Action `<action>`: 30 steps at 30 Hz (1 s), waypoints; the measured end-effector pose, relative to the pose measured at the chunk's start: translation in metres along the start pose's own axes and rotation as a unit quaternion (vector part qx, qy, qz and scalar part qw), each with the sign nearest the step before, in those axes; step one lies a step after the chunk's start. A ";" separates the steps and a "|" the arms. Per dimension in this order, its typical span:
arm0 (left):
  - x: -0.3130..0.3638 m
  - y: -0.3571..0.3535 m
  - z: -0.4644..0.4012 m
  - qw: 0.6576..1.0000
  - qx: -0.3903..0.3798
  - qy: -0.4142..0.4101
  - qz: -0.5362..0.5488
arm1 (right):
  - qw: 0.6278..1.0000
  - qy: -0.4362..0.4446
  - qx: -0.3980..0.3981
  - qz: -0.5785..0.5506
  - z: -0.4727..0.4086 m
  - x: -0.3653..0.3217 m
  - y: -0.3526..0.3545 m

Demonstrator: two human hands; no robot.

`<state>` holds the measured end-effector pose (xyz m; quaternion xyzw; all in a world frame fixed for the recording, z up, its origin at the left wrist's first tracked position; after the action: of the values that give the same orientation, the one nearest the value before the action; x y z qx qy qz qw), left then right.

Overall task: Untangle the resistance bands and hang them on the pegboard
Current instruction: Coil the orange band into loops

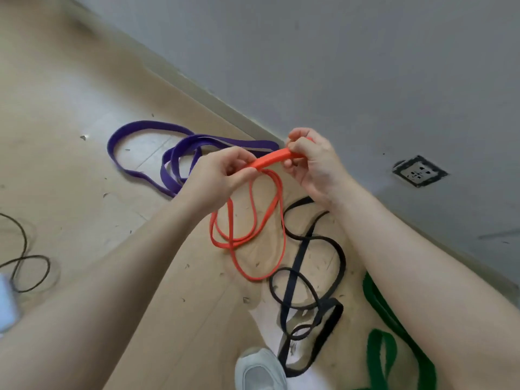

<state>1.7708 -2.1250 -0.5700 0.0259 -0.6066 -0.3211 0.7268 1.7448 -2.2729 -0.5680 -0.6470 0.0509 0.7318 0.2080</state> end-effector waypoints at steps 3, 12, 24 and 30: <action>-0.004 0.001 0.009 0.995 -0.047 0.050 -0.074 | 0.996 0.014 0.021 -0.089 0.008 -0.018 -0.006; 0.082 0.034 0.065 0.999 0.011 -0.002 0.040 | 0.947 0.024 0.090 -0.308 0.050 -0.060 0.029; 0.150 0.056 0.112 0.904 0.005 0.095 0.418 | 0.947 0.177 -0.130 0.233 0.138 -0.095 -0.049; 0.150 0.077 0.119 0.866 0.013 0.073 0.495 | 0.934 0.217 -0.229 0.168 0.161 -0.127 -0.068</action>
<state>1.7058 -2.0961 -0.3762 -0.2447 -0.4895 0.0918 0.8319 1.6307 -2.1863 -0.4060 -0.8018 0.0339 0.5901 -0.0882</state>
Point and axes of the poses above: each hand's wrist, its own z-axis away from the middle knuckle, its own y-axis out of the back of the hand, x = y × z, the point moved 9 cm from there along -z, towards the middle knuckle, and after that the axes turned 13 degrees about y, right-handed, at the moved point
